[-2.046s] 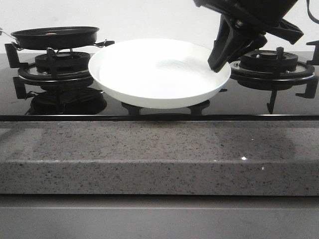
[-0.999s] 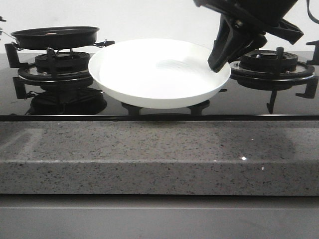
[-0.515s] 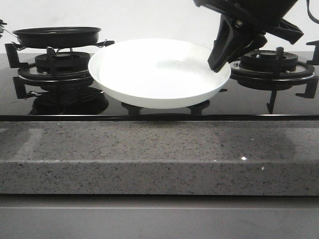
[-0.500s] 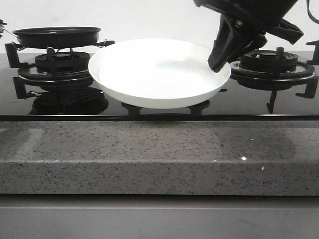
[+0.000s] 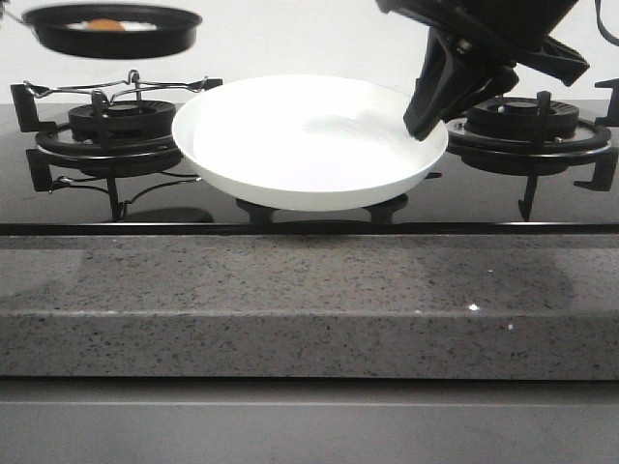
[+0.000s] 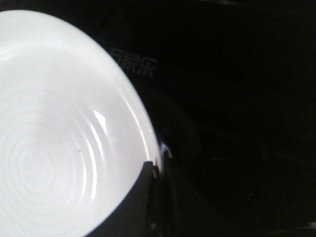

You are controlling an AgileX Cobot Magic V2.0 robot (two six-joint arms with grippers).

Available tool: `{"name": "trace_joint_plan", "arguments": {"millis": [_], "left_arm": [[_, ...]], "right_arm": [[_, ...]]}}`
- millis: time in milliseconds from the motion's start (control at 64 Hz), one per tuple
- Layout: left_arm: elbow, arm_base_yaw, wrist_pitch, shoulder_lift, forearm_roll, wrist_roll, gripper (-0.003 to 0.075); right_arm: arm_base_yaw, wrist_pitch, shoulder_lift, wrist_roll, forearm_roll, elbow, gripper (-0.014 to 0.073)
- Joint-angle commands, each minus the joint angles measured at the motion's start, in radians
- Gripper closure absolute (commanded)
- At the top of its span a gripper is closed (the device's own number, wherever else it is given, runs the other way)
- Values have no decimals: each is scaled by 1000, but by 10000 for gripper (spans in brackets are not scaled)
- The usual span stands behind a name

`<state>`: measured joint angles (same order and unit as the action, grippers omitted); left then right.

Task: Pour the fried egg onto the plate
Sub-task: 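Lift the pan with the left gripper and tilt it over the plate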

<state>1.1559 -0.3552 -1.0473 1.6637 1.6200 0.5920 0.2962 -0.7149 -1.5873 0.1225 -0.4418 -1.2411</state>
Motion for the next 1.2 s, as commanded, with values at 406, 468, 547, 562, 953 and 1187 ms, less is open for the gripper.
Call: {"name": "trace_joint_plan", "arguments": {"millis": [406,468,547,562,953,1187], "left_arm": [[32,214,203,-364,-239,36,739],[32,257,247,-401,-292,36,739],[32,310,320,-436,-363,36,739],[32,327,340,-445,-386,36,739],[32,648,603,-515,-609,234,739],[32,843,728,-515,-814,394,739]], "right_arm": [[-1,40,37,10,-10,-22,655],[-1,40,37,10,-10,-22,655],[-1,40,37,10,-10,-22,655],[-1,40,37,10,-10,-22,655],[-1,40,37,10,-10,-22,655],[-1,40,37,10,-10,-22,655]]}}
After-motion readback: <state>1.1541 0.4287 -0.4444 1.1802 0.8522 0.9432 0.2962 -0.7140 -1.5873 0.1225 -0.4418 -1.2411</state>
